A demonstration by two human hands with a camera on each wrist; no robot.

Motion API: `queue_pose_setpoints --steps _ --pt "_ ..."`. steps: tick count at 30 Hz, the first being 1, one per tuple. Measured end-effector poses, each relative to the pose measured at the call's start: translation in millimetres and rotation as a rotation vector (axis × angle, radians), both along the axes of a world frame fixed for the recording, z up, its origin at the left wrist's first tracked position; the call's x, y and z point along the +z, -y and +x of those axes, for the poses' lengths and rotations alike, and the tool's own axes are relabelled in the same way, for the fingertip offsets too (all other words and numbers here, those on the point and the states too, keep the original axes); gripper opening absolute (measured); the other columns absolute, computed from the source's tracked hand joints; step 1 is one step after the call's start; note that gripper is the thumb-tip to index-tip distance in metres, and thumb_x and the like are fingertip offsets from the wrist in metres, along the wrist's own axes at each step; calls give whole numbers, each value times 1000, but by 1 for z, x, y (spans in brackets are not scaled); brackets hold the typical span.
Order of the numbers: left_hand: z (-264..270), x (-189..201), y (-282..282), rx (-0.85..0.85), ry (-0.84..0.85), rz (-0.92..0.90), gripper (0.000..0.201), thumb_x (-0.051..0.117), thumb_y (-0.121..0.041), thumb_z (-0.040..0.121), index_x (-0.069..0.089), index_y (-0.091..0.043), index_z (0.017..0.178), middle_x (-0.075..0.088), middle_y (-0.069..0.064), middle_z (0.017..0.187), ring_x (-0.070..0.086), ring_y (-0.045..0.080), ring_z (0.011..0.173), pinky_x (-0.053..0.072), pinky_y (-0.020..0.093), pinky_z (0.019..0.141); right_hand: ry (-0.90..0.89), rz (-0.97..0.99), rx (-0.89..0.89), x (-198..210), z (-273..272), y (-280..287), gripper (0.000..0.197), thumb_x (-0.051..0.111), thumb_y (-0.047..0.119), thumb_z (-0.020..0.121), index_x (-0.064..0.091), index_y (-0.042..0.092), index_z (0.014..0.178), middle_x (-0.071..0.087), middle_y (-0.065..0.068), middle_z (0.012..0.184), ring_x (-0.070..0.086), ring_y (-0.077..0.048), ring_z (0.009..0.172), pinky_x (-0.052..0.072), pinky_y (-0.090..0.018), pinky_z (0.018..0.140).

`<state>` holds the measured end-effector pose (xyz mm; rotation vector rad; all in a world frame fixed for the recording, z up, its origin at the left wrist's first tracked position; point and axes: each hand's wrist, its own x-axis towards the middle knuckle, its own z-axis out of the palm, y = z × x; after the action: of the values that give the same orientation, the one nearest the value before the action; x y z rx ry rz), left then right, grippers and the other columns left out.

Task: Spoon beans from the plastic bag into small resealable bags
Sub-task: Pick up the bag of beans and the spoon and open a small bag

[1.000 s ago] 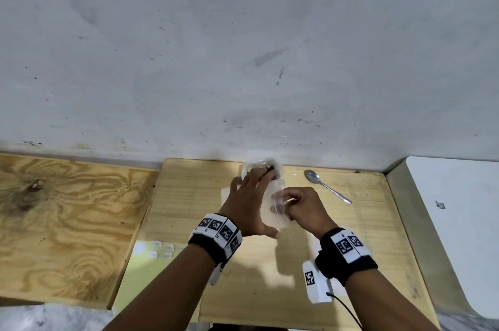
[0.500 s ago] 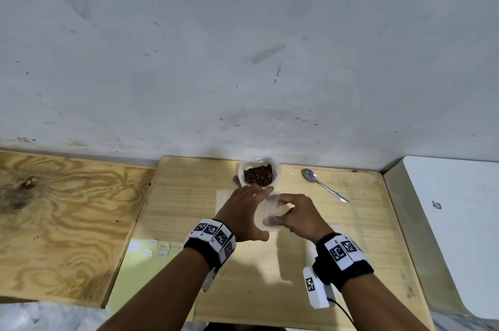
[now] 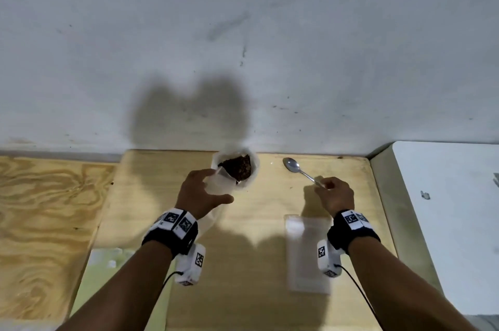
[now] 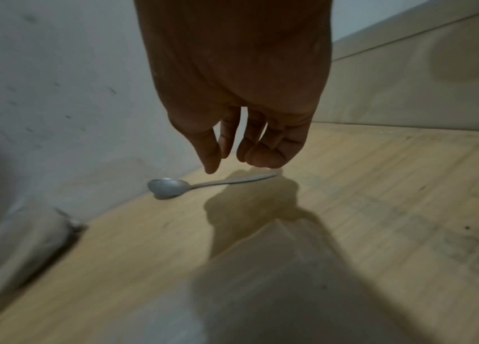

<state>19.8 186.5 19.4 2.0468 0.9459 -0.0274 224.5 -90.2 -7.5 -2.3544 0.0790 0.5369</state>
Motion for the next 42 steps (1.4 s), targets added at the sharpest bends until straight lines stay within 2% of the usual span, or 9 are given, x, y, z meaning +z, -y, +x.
queue_pose_setpoints --steps 3,7,13,18,23,29,34,39,42 --pt "10 -4 -6 3 -16 -31 84 93 -40 55 57 -20 128 49 5 135 57 17 98 47 28 82 -32 -38 14 -8 14 2 20 73 17 80 73 20 100 68 2 89 62 -19 85 43 -22 78" --pt "22 -6 -9 -53 -59 -61 87 92 -40 57 53 -21 133 46 5 137 55 16 100 48 29 82 14 -130 -13 -14 19 -4 11 68 18 71 69 26 79 68 7 82 66 -18 79 49 -23 73" --pt "37 -10 -13 -23 -83 -173 89 92 -37 58 50 -24 134 48 3 138 51 15 104 44 29 83 -13 -295 146 -13 27 -9 9 61 25 79 61 27 70 63 5 92 61 -21 84 52 -32 81" --pt "42 -6 -16 -5 -120 -224 117 77 -65 29 50 -24 136 52 0 133 52 14 104 44 29 83 8 -458 363 -2 30 -10 13 46 22 90 54 26 81 60 8 84 51 -21 83 32 -41 94" --pt "35 -10 -17 37 -96 -199 77 90 -42 57 58 -26 125 59 -3 118 56 15 102 46 28 82 74 -250 337 -6 28 5 9 59 31 85 67 33 82 65 8 82 56 -19 82 38 -32 81" --pt "23 -11 -22 36 -87 -217 97 78 -64 35 60 -29 124 64 -4 118 61 14 103 53 35 89 141 244 95 18 21 2 5 73 5 86 74 10 86 74 -7 82 68 -13 77 47 -7 65" --pt "19 -8 -30 -10 -72 -188 74 90 -43 51 62 -30 118 67 -10 109 63 11 100 52 30 89 148 578 -21 41 -1 -41 9 74 7 86 70 1 90 73 -12 79 70 -14 69 51 -16 68" --pt "20 -11 -43 -117 -62 -157 87 83 -54 37 63 -30 119 69 -12 110 64 10 102 52 30 90 247 507 28 27 -23 -93 12 75 14 86 66 7 82 73 -6 74 68 -14 68 51 -17 65" --pt "22 -12 -50 -190 -77 -123 87 91 -43 47 59 -28 126 66 -10 116 61 10 105 48 25 91 335 428 26 11 -34 -112 10 72 17 90 64 13 84 69 0 76 63 -10 69 50 -21 61"
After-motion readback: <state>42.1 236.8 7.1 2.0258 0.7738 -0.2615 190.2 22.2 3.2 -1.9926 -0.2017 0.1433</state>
